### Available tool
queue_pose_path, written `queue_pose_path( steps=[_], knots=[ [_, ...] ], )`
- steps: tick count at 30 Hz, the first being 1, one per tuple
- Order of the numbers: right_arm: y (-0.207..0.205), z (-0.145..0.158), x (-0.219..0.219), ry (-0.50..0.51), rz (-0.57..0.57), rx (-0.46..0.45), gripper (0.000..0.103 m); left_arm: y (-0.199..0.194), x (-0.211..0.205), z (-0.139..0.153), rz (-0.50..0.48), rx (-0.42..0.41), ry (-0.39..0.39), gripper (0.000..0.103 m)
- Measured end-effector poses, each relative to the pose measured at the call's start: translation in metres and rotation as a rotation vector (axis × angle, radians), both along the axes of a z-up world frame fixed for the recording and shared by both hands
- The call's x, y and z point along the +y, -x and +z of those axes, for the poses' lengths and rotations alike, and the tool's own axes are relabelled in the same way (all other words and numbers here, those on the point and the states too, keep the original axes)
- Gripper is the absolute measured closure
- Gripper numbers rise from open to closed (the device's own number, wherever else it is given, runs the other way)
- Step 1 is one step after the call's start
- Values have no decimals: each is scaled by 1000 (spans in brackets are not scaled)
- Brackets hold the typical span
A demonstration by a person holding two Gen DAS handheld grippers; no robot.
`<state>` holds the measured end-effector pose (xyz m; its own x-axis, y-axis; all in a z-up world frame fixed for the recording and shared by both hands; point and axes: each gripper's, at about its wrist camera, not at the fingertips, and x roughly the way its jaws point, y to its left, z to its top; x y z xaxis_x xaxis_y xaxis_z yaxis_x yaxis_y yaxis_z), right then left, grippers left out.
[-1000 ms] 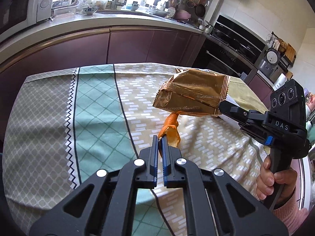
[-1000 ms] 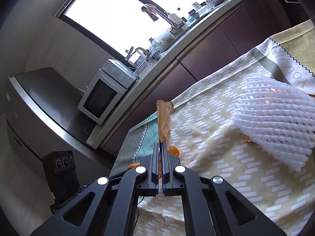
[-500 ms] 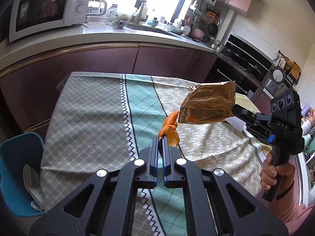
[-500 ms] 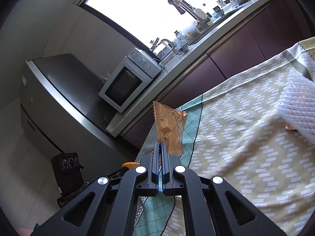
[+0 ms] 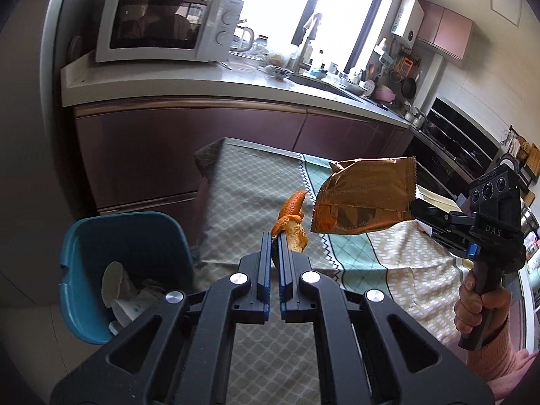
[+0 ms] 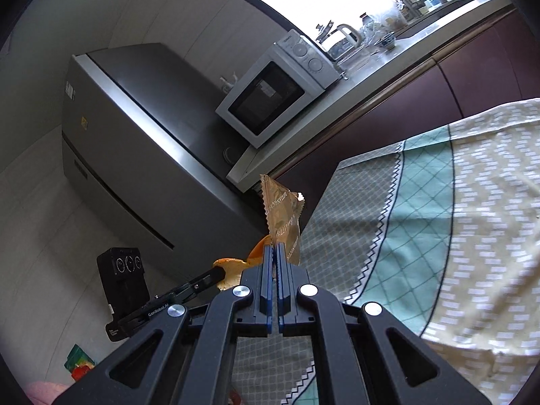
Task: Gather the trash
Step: 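Carry peel and brown wrapper to the teal bin and open both tools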
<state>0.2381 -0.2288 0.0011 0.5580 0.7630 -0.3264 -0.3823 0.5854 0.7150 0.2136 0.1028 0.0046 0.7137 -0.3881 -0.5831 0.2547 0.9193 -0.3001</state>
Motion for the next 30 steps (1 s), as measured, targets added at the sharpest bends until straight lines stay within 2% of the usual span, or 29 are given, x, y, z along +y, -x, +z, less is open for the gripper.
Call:
queue_pose_path(
  steps=[7, 12, 21, 30],
  knots=[
    [-15, 1, 62, 24, 129, 4, 101, 8, 68, -3, 139, 10, -9, 99],
    [-31, -5, 107, 55, 210, 31, 101, 5, 105, -22, 211, 59, -22, 99],
    [-64, -35, 172, 155, 275, 125, 101, -11, 142, -73, 283, 167, -21, 99],
    [-90, -65, 209, 241, 299, 204, 99, -31, 149, -120, 310, 258, -10, 98]
  ],
)
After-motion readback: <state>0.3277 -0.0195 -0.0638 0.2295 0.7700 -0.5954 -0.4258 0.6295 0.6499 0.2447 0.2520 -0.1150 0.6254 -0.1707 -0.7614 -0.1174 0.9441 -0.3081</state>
